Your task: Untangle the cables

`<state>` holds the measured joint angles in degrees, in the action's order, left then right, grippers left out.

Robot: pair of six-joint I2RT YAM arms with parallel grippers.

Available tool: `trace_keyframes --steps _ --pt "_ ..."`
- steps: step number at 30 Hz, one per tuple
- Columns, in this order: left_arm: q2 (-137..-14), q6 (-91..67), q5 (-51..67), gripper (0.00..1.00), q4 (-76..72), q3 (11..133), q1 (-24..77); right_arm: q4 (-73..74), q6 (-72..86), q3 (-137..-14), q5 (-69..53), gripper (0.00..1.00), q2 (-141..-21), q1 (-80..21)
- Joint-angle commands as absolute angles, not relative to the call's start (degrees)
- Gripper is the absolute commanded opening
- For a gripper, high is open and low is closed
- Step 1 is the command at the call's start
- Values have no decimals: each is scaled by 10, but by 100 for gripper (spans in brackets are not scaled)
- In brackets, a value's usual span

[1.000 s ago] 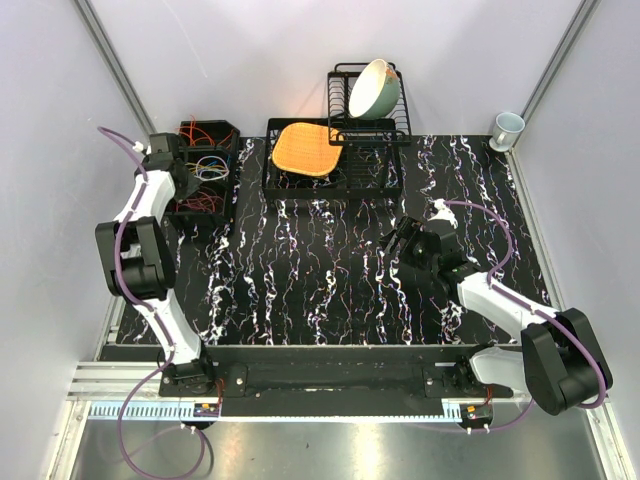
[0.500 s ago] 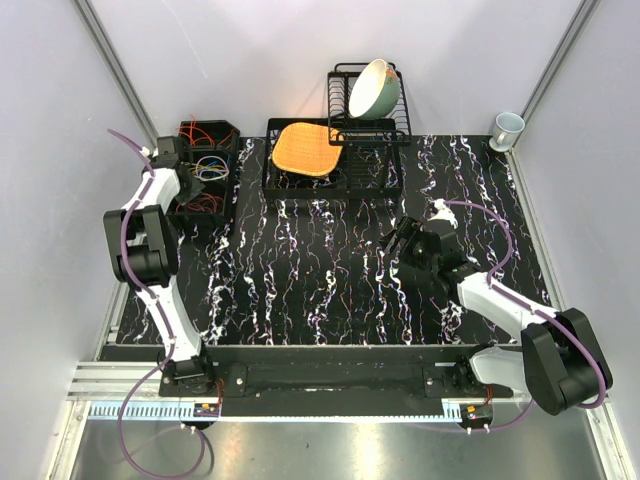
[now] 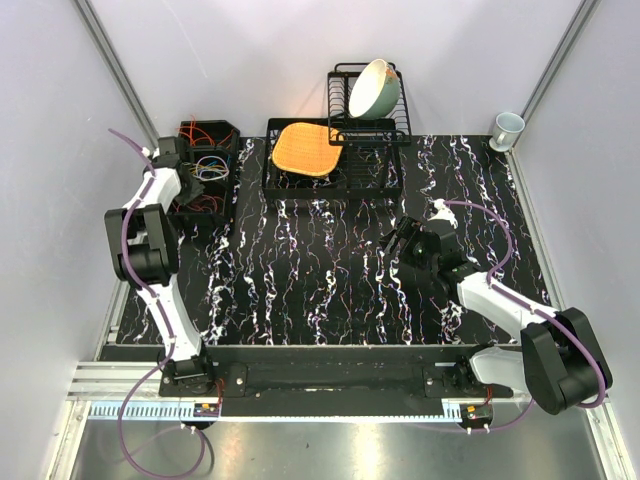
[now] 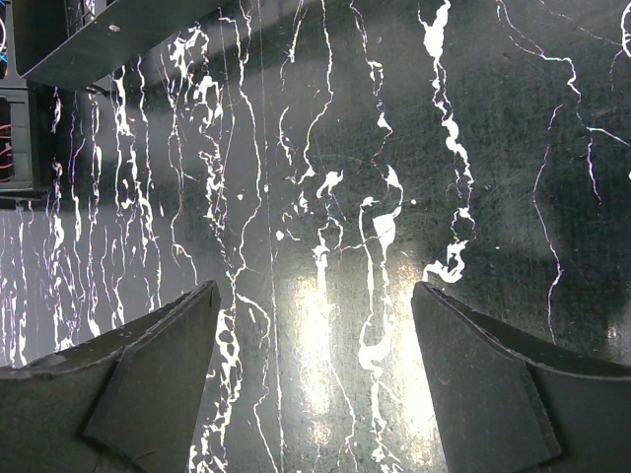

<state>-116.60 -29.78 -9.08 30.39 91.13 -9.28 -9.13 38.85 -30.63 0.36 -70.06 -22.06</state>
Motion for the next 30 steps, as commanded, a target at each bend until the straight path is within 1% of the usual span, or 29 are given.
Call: trace_keyframes --steps 1,2,4,5,7,8,11,14,18,26,30 --pt "-1089 -294 -120 32 295 922 -91 -99 381 -330 1 85 -703 -217" --pt "-1083 -294 -120 45 300 922 -90 -99 381 -330 2 84 -702 -218" --pt "-1064 -291 -122 54 301 918 -89 -99 381 -329 2 84 -704 -219" --pt "-1049 -290 -121 63 303 916 -88 -99 381 -330 2 84 -704 -218" --pt "-1033 -285 -117 75 305 911 -87 -100 381 -329 2 84 -703 -218" --pt "-1016 -283 -113 83 308 910 -86 -99 380 -330 2 84 -704 -218" --pt "-981 -278 -99 99 320 904 -84 -99 380 -331 2 84 -706 -218" --pt "-941 -273 -93 99 324 877 -80 -100 380 -331 2 84 -705 -218" --pt "-902 -258 -56 99 342 829 -73 -99 379 -332 2 84 -706 -218" --pt "-784 -222 -11 99 404 723 24 -94 378 -338 2 84 -713 -218" --pt "-732 -221 -12 99 413 639 63 -90 377 -346 2 84 -723 -218"
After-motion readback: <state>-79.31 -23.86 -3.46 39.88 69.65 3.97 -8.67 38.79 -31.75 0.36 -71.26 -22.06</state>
